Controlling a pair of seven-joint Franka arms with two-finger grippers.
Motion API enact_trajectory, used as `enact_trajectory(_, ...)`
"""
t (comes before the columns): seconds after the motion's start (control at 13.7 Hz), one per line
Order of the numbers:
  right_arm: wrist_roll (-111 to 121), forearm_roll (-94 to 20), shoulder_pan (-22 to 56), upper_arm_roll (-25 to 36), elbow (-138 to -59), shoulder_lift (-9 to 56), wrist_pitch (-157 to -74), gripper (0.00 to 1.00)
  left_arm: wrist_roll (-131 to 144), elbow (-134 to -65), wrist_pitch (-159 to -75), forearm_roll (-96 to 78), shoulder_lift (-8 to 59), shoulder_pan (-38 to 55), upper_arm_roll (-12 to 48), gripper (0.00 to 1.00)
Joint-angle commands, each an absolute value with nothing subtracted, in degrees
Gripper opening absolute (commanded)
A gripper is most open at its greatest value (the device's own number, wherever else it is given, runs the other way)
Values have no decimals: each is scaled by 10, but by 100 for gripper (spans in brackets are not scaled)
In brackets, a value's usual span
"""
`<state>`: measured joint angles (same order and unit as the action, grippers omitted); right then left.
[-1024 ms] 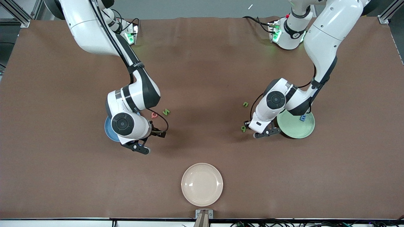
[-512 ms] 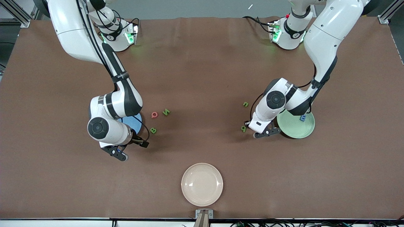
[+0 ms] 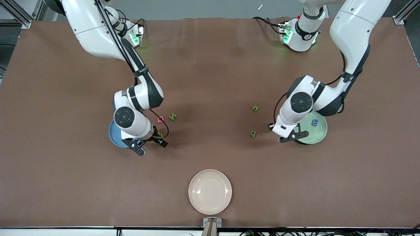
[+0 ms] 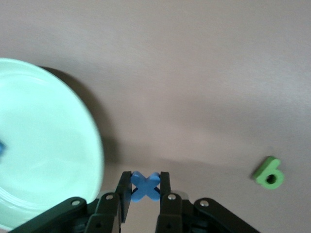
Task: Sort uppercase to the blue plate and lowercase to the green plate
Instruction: 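Grasp the blue x with the left gripper while the right gripper reaches the B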
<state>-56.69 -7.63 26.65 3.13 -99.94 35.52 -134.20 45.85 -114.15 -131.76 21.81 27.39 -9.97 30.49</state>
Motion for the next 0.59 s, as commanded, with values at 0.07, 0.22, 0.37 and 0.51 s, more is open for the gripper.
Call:
enact_trajectory(0.07,-593,-67,280,36,-1023,352,-1352,100,366,-1209,-1313,229,230,-257,402,1)
enact_trajectory(0.22,-596,-67,280,39,-1027,358,-1352,98,328,-1234,-1314,230,226,-285,405,2)
enact_trajectory(0.37,-599,-67,278,42,-1027,359,-1349,95,309,-1254,-1318,262,223,-317,406,2)
enact_trajectory(0.51,-606,-67,279,43,-1027,364,-1351,92,288,-1270,-1331,276,223,-341,409,2)
